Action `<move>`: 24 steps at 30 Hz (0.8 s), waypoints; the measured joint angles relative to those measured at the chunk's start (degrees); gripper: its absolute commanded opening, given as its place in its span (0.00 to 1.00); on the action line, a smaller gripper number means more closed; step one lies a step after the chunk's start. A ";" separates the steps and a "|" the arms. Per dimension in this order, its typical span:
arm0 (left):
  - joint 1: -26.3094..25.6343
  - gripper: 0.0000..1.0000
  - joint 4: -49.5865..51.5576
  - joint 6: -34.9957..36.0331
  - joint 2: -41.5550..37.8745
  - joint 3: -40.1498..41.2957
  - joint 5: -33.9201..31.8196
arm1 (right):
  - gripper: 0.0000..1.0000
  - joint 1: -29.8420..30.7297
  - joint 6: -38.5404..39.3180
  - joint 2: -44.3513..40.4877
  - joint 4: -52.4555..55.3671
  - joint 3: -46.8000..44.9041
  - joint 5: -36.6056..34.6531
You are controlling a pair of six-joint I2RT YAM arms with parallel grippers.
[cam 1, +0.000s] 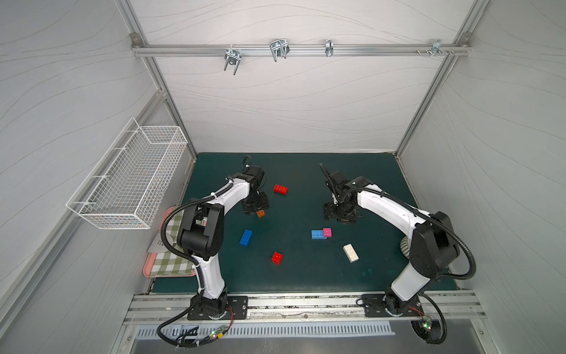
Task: Assemble a carrot with lego
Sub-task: Pick up the lego brick from the center of the board.
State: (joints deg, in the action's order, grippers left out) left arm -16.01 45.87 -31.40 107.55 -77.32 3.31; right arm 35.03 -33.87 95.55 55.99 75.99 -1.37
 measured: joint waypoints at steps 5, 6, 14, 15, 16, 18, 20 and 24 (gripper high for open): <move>-0.72 0.52 0.74 -2.86 2.95 -1.18 -1.18 | 0.81 -0.44 0.55 -0.02 -0.02 -0.15 0.13; -0.83 0.51 0.79 -3.34 3.37 -1.29 -1.46 | 0.81 -0.52 0.70 -0.04 0.00 -0.24 0.13; -1.31 0.49 0.61 -7.72 4.04 -1.31 -3.98 | 0.83 -1.46 1.11 -0.50 -0.17 -0.92 0.24; -1.38 0.50 0.59 -8.31 4.04 -1.31 -4.24 | 0.83 -1.60 1.22 -0.57 -0.15 -0.98 0.28; -1.42 0.49 0.52 -8.74 4.04 -1.31 -4.48 | 0.83 -1.68 1.27 -0.59 -0.20 -0.98 0.33; -1.42 0.49 0.13 -9.81 4.04 -1.31 -4.94 | 0.83 -1.79 1.36 -0.59 -0.26 -0.98 0.35; -1.42 0.48 -0.24 -10.91 4.04 -1.31 -5.35 | 0.84 -1.79 1.42 -0.59 -0.33 -0.98 0.37; -1.42 0.48 -1.05 -12.52 4.04 -1.29 -5.73 | 0.85 -2.03 1.84 -0.61 -0.46 -0.98 0.44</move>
State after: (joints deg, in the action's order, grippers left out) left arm -17.43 44.82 -43.92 111.59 -78.61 -2.42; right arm 32.99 -32.03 94.94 55.53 75.00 -0.93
